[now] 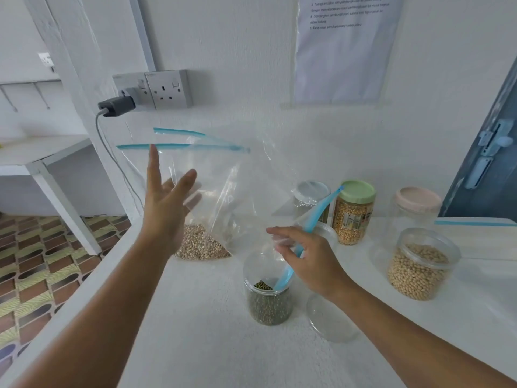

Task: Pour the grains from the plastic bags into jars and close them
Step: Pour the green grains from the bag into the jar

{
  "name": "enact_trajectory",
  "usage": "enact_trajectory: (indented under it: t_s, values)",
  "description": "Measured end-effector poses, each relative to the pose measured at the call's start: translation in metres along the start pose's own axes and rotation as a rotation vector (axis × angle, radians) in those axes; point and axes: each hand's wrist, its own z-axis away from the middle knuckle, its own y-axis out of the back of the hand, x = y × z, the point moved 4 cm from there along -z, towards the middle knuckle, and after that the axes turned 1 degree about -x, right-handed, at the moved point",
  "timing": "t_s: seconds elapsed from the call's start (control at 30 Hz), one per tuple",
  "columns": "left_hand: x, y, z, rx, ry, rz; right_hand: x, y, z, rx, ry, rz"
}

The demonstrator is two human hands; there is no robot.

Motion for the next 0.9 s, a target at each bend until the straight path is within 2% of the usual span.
enact_trajectory:
  t_s: [0.2, 0.37, 0.5, 0.63, 0.77, 0.9]
  values:
    - [0.003, -0.006, -0.011, 0.013, 0.092, 0.005, 0.002, -0.006, 0.000, 0.030, 0.094, 0.076]
    - [0.015, -0.003, -0.005, 0.156, -0.034, 0.010, 0.012, -0.006, -0.001, 0.024, 0.088, 0.107]
    - [0.030, 0.006, -0.008, 0.267, -0.133, -0.157, 0.011, -0.003, -0.003, 0.090, 0.108, 0.143]
    - [0.036, 0.002, -0.006, 0.205, -0.146, -0.180, 0.012, -0.009, -0.003, 0.056, 0.128, 0.166]
    - [0.039, 0.000, -0.006, 0.090, -0.114, 0.020, 0.016, -0.011, -0.004, 0.057, 0.119, 0.190]
    - [0.042, 0.002, -0.006, 0.114, -0.158, -0.072, 0.016, -0.012, -0.005, 0.048, 0.127, 0.252]
